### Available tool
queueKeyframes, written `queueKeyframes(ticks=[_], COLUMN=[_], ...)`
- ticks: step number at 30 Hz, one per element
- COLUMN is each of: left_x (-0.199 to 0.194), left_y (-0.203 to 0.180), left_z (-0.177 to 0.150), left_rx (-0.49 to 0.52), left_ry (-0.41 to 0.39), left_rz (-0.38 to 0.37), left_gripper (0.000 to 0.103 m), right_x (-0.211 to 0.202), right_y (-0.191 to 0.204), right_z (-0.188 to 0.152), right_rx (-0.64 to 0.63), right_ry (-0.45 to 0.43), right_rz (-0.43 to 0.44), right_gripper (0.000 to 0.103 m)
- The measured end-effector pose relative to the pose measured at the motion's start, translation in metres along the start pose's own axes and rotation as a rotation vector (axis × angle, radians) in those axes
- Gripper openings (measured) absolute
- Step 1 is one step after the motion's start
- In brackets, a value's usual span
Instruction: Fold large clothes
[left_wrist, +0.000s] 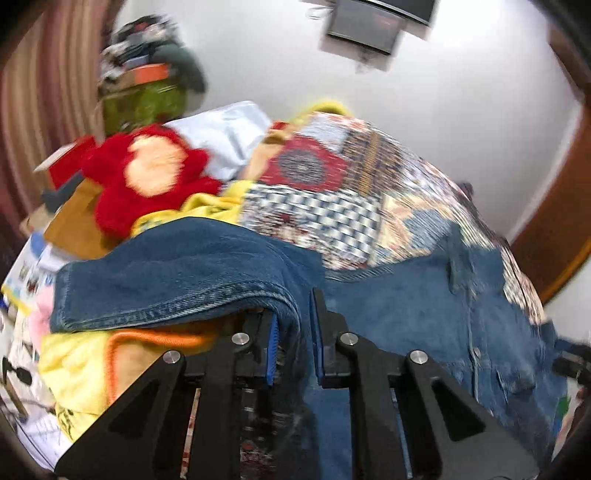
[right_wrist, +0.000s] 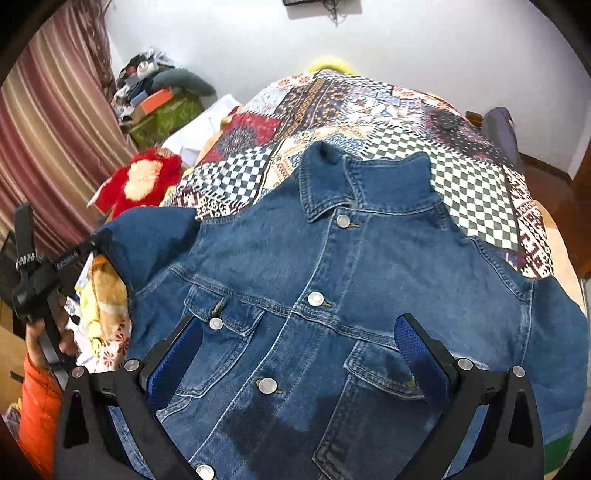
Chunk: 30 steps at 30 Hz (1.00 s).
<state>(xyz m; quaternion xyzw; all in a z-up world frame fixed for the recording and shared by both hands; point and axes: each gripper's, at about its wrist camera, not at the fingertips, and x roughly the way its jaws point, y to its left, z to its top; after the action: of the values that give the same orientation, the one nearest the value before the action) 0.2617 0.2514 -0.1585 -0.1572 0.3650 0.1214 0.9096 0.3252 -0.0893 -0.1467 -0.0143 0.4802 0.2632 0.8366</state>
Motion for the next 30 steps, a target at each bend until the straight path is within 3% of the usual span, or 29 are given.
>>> queueKeyframes(ticks=[3,5,9,14,16,17,18,20,27,30], left_x=[0.01,0.023,0.067,0.085,0.077,0.073,0.066,0.05,0.039,0.045], left_y=[-0.025,-0.039,-0.034,-0.015,-0.007,-0.005,0.002,0.015,0.079,0.094], left_z=[-0.012,-0.022,-0.046,-0.063,-0.06,-0.059,-0.055,-0.05,-0.014,-0.005], left_rx=[0.051,0.079,-0.025,-0.097,-0.125,-0.135,-0.146,-0.176,-0.344,-0.361], left_ry=[0.044,0.084,0.247,0.331,0.338,0.335,0.322,0.265,0.188,0.17], left_rz=[-0.061,-0.06,-0.11,-0.135,-0.171,-0.18,-0.18,-0.172,-0.169,-0.115], left_gripper=[0.014,0.014,0.014,0.015,0.02,0.029,0.047,0.062,0.062,0.058], right_x=[-0.006,-0.01,-0.017,-0.029,-0.031,-0.031,-0.03,-0.028,-0.022,-0.021], right_y=[-0.005,-0.009,-0.016,-0.025,-0.028,-0.029,-0.031,-0.033,-0.021,-0.017], right_z=[-0.003,-0.005,-0.009,-0.014,-0.014,-0.014,-0.014,-0.014,-0.014,-0.014], right_rx=[0.019,0.026,0.036,0.042,0.045,0.05,0.055,0.066,0.047,0.025], right_ry=[-0.007,-0.009,-0.019,-0.035,-0.036,-0.034,-0.031,-0.028,-0.022,-0.025], right_rz=[0.01,0.011,0.011,-0.006,-0.014,-0.019,-0.02,-0.016,-0.004,-0.016], right_gripper=[0.103,0.103,0.103,0.103,0.103,0.103,0.103,0.103,0.103,0.103])
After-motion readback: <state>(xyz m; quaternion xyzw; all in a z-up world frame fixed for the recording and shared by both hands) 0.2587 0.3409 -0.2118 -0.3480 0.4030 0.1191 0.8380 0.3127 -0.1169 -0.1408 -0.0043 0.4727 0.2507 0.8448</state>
